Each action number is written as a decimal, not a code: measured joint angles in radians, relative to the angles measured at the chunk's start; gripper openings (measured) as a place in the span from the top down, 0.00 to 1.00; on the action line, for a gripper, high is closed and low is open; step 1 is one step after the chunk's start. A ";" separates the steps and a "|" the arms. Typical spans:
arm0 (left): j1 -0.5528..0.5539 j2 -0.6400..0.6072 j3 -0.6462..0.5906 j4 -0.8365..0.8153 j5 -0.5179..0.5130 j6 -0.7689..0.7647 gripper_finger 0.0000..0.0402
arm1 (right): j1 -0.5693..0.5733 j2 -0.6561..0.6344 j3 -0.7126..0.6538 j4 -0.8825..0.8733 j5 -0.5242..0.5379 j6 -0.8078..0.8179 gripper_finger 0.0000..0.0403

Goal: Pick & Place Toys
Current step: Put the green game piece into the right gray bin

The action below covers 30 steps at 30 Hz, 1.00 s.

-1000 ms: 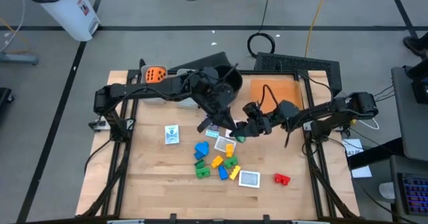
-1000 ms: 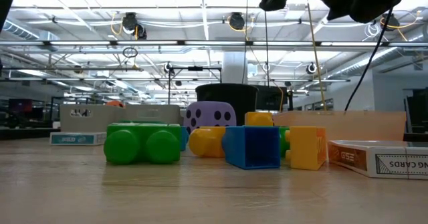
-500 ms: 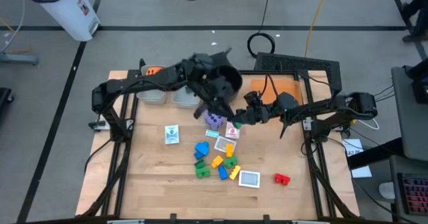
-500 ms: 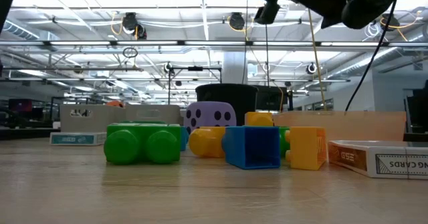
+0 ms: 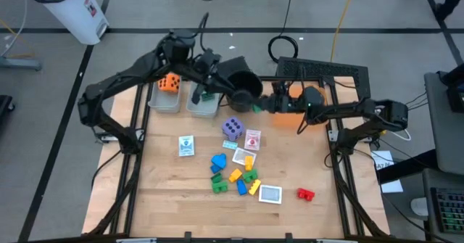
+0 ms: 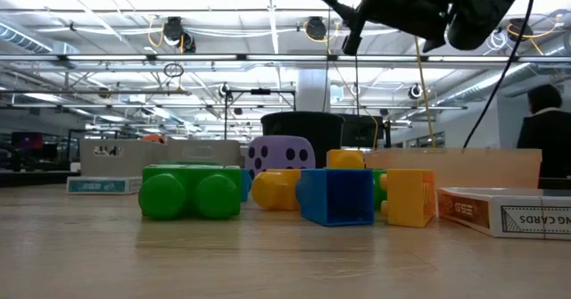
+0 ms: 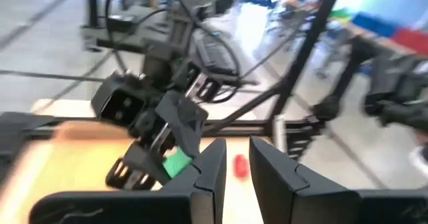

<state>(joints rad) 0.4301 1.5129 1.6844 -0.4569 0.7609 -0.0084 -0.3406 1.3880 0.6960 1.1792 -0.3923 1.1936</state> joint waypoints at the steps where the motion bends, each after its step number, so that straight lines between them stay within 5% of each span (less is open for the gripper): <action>1: -0.005 -0.001 0.000 -0.016 -0.027 0.015 0.81 | -0.015 0.000 0.000 0.005 0.012 -0.012 0.65; 8: -0.097 0.010 0.000 -0.099 -0.269 0.115 0.81 | -0.112 0.000 0.000 0.024 0.045 -0.032 0.64; 19: -0.230 0.132 0.000 0.061 -0.680 0.092 0.79 | -0.178 0.000 0.000 0.181 0.052 0.078 0.65; 30: -0.249 0.184 0.000 0.124 -0.889 0.067 0.39 | -0.197 0.000 0.000 0.209 0.109 0.160 0.65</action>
<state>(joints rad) 0.1814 1.6967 1.6840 -0.3330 -0.1277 0.0587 -0.5379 1.3876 0.6960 1.3884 -0.2831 1.3537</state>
